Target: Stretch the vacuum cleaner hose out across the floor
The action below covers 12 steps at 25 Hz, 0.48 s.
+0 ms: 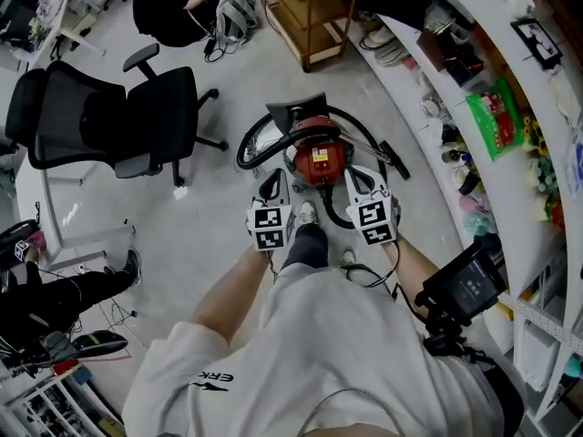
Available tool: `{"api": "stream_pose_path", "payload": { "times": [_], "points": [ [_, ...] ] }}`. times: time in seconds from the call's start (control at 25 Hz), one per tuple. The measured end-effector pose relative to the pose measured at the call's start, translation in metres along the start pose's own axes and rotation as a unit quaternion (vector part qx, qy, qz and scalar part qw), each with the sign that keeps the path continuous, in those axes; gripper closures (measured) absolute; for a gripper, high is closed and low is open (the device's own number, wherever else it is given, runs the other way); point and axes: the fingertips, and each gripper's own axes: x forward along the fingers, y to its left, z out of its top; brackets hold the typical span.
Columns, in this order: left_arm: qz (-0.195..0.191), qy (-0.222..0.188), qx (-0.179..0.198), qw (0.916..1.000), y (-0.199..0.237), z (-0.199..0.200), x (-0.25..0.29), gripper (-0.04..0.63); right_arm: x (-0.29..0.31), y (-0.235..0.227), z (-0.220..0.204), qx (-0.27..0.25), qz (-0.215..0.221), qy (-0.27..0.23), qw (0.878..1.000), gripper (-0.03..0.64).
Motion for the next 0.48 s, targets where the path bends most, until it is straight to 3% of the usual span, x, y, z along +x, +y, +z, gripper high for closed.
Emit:
{"api": "stream_pose_path", "payload": {
  "times": [0.48],
  "points": [
    [-0.032,0.070,0.030,0.9966,0.058,-0.039,0.091,0.594,0.108,-0.008,-0.017,-0.010,0.006,0.059,0.998,0.615]
  ]
}}
